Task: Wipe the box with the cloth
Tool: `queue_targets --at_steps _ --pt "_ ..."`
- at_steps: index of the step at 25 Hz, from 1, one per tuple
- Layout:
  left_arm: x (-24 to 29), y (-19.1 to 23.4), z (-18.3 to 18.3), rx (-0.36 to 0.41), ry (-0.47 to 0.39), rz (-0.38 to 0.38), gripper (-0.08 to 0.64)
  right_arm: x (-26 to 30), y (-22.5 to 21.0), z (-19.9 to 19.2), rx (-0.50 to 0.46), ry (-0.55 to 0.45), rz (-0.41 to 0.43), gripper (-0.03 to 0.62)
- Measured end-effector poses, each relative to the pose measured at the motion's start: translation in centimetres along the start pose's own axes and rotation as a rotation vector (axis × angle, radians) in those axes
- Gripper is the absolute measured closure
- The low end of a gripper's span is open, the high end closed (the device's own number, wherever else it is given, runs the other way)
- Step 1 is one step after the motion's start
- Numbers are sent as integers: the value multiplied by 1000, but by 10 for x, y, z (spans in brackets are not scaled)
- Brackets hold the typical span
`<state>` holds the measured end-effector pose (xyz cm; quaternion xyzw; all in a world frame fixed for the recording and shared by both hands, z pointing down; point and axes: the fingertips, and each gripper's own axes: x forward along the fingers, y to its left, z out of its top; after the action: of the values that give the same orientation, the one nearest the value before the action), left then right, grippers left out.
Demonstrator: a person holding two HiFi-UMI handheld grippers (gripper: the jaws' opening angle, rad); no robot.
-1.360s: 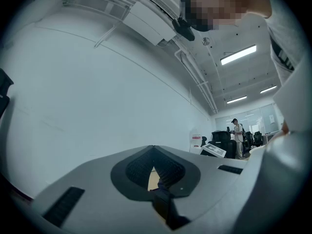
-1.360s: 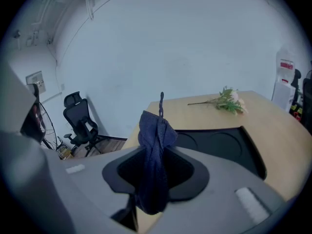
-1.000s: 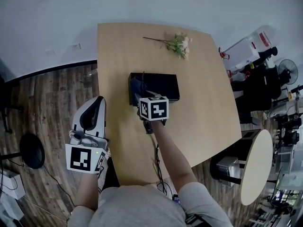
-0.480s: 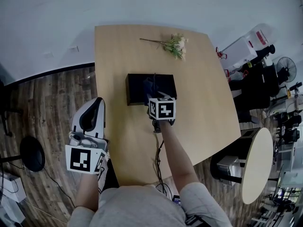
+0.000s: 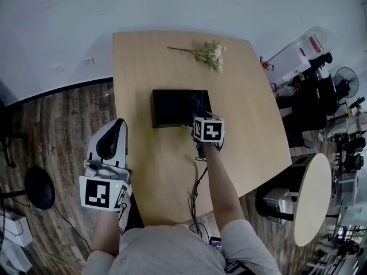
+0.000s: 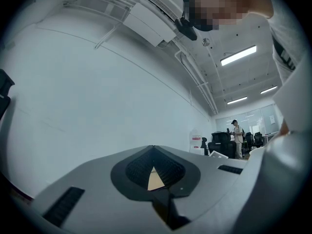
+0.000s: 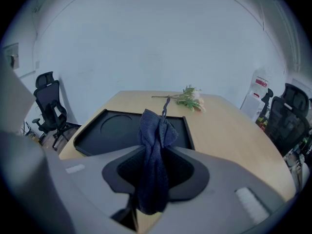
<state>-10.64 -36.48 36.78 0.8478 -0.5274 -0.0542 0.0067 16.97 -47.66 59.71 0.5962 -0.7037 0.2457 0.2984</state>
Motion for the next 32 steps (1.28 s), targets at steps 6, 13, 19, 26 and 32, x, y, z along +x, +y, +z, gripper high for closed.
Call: queue_targets --at_steps 6,13,19,26,32 --pt "2 -3 1 4 0 -4 552 -8 -29 -3 -10 20 -86 465" --pt "3 -7 2 12 -3 -12 552 -12 -46 -9 -14 21 -117 464" --pt "2 -7 5 16 -6 -9 552 -11 -46 -7 -3 7 -124 465" --pt "-3 -17 14 28 -16 -24 552 -29 -28 -4 -12 -86 -70 463" --pt "-7 -31 25 28 -35 -41 552 -65 -16 3 -8 -187 -33 462"
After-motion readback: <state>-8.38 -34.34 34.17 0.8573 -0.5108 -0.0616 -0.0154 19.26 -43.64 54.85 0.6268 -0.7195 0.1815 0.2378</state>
